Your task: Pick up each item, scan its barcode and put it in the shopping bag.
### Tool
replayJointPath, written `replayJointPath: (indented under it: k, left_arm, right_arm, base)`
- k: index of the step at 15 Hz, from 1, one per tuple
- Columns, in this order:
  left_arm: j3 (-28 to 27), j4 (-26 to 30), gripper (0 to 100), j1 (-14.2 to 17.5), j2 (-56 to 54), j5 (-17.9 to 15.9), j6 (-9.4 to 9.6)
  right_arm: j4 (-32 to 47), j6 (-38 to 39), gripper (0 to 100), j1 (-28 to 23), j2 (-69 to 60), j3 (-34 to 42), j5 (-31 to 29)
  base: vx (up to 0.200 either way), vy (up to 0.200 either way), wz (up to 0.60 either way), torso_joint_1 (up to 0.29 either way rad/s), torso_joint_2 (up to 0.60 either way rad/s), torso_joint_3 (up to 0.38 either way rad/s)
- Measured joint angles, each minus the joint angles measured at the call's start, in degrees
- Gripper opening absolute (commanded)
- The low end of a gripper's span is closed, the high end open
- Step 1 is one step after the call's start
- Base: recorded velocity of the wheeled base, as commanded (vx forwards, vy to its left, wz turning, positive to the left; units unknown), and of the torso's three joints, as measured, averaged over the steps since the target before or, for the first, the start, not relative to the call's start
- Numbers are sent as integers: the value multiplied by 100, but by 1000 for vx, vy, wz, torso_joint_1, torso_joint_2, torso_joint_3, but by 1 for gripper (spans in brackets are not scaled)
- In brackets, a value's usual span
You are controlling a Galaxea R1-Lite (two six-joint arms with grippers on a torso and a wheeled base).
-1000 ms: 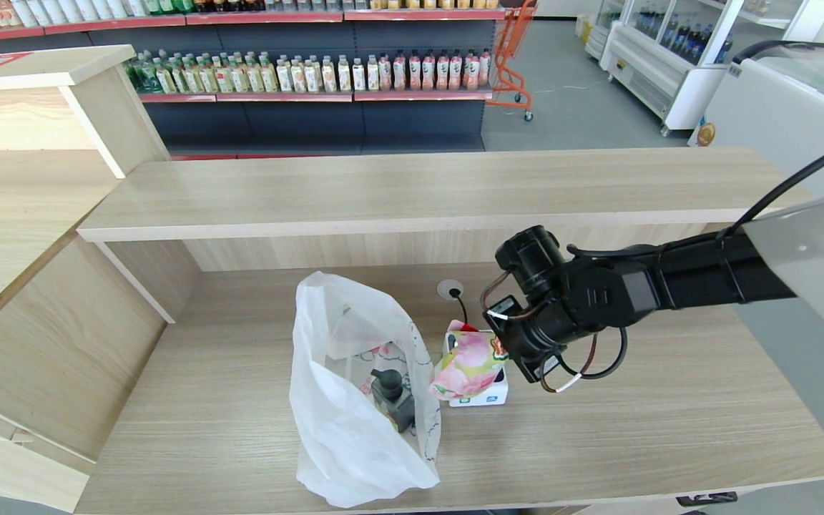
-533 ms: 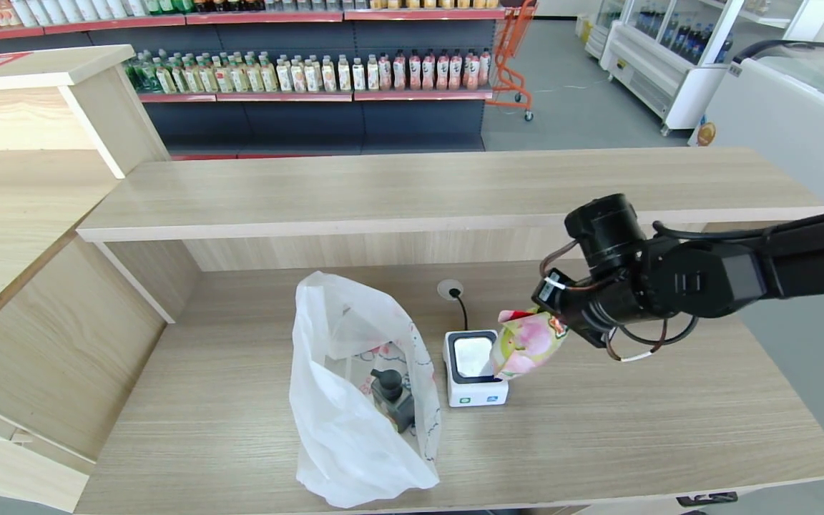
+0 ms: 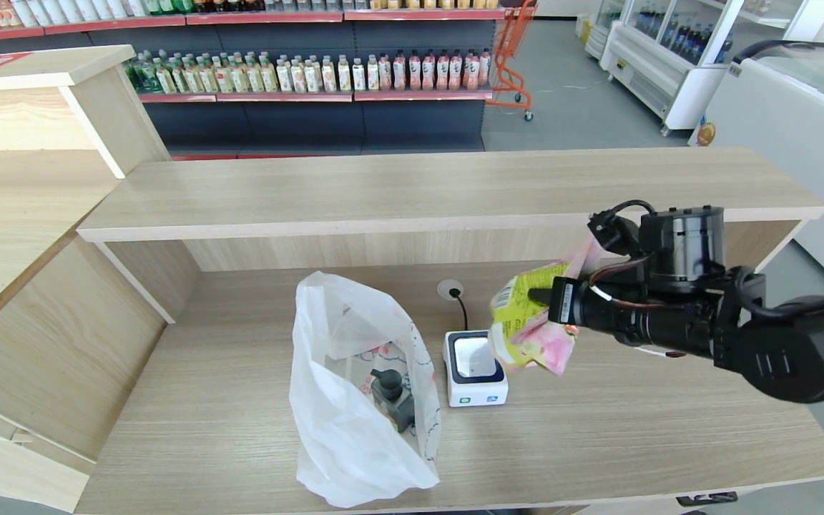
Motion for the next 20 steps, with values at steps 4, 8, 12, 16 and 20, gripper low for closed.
replayJointPath:
  k: [4,8,12,16,20]
  left_arm:
    - [0,0,100,0,0,0,0]
    - [0,0,100,0,0,0,0]
    - [0,0,100,0,0,0,0]
    - [0,0,100,0,0,0,0]
    - [0,0,100,0,0,0,0]
  right_arm:
    - [-1257,-310,0,44,614,234,1501]
    - [-1719,-991,0,83,1375,-336,2378]
    - [-1735,-1347,0,66,2122,-1126,2921]
    - [-1699,-1360,0,107,2678,-1803,3305]
    - [-1692,-1367,0,250,3089,-2299,3490]
  base:
    - [0,0,0,0,0,0]
    - [0,0,0,0,0,0]
    - [0,0,0,0,0,0]
    - [0,0,0,0,0,0]
    - [0,0,0,0,0,0]
